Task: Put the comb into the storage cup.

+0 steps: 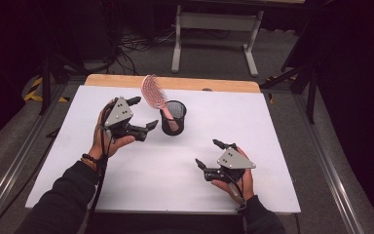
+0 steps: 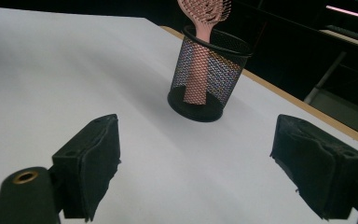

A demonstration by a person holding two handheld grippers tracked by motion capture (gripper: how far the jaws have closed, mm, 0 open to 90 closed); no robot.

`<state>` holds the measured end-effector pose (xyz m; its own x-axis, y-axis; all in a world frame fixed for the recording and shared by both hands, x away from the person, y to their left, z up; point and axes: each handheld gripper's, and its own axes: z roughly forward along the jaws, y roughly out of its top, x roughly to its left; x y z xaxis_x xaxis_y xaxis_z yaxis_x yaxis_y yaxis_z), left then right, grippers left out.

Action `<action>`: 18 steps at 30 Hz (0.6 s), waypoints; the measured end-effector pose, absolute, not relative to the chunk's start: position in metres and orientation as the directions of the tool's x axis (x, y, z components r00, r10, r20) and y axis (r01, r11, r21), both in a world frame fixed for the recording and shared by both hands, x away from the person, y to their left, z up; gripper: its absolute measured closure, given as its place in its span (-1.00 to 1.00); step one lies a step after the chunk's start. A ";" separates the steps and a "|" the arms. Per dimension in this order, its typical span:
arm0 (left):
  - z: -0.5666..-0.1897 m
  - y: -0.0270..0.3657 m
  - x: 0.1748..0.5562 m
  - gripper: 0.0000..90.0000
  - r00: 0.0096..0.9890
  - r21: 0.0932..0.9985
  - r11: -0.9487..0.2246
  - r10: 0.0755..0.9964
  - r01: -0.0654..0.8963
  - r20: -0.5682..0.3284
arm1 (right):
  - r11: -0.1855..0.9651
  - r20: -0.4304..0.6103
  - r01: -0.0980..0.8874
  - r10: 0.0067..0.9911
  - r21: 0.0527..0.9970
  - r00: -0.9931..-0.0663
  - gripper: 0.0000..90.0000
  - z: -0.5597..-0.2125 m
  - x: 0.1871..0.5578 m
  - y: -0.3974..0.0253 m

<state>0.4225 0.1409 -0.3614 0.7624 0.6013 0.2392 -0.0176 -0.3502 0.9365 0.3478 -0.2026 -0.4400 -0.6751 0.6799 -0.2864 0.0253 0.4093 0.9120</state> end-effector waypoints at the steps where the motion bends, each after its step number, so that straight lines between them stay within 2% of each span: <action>1: -0.362 0.141 0.420 -0.81 0.767 0.937 -0.349 0.595 -0.024 0.241 | 0.411 -0.289 0.024 0.681 0.912 -0.673 -0.65 -0.440 0.348 -0.203; 18: -0.379 0.148 0.404 -0.83 0.793 0.922 -0.387 0.553 -0.029 0.257 | 0.408 -0.291 0.026 0.694 0.913 -0.659 -0.64 -0.439 0.348 -0.203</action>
<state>0.4043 0.1478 -0.3789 0.7928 0.5527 0.2570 -0.0289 -0.3871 0.9216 0.3483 -0.2029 -0.4391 -0.6586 0.6939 -0.2910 0.0264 0.4078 0.9127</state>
